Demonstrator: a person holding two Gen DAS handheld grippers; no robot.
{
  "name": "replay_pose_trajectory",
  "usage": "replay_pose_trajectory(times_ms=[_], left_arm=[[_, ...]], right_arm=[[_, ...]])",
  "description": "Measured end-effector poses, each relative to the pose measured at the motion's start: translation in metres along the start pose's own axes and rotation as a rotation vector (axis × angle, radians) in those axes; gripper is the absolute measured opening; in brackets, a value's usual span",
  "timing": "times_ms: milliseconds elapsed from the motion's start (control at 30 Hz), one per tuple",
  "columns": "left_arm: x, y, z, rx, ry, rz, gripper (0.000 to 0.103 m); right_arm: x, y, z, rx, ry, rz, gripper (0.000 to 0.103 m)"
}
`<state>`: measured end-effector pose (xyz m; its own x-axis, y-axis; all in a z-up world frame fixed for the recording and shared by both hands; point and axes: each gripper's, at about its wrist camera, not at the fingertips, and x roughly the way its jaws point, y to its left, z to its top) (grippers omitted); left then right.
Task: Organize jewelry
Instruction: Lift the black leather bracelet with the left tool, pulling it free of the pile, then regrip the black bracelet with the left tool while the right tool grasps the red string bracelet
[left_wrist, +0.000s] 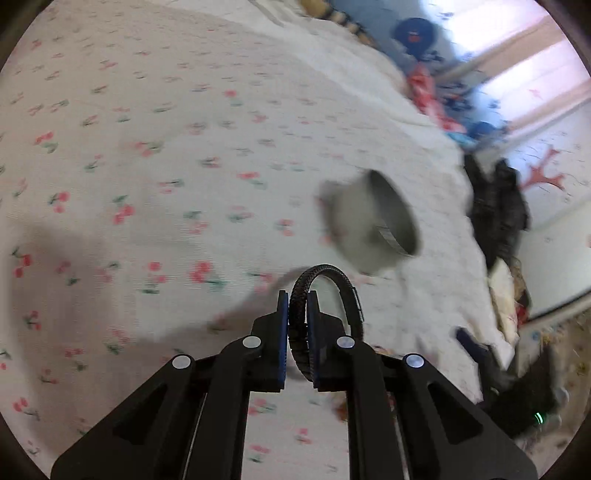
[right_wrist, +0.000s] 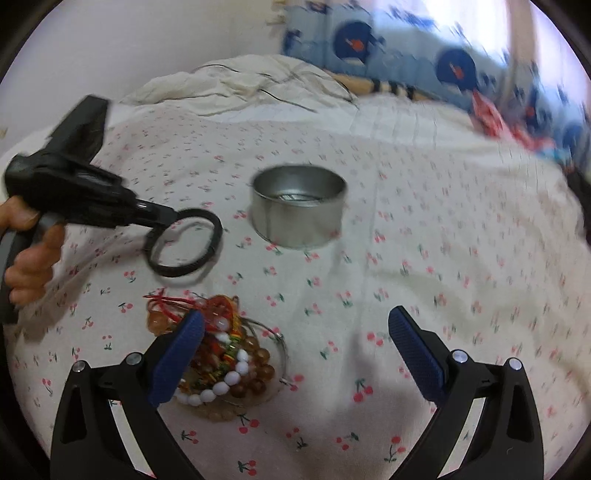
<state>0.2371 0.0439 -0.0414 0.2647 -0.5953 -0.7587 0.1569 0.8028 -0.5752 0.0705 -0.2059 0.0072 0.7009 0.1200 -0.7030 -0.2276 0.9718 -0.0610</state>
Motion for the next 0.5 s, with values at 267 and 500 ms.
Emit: replay_pose_trajectory(times_ms=[267,500], left_arm=[[0.005,-0.004,0.002,0.009,0.007,0.029,0.009],[0.008,0.005,-0.004,-0.006,0.028,0.021,0.009]], right_arm=[[0.011,0.048,0.004,-0.204,-0.007,0.091,0.095],[0.011,0.029,0.013,-0.157,0.003,0.181,0.080]])
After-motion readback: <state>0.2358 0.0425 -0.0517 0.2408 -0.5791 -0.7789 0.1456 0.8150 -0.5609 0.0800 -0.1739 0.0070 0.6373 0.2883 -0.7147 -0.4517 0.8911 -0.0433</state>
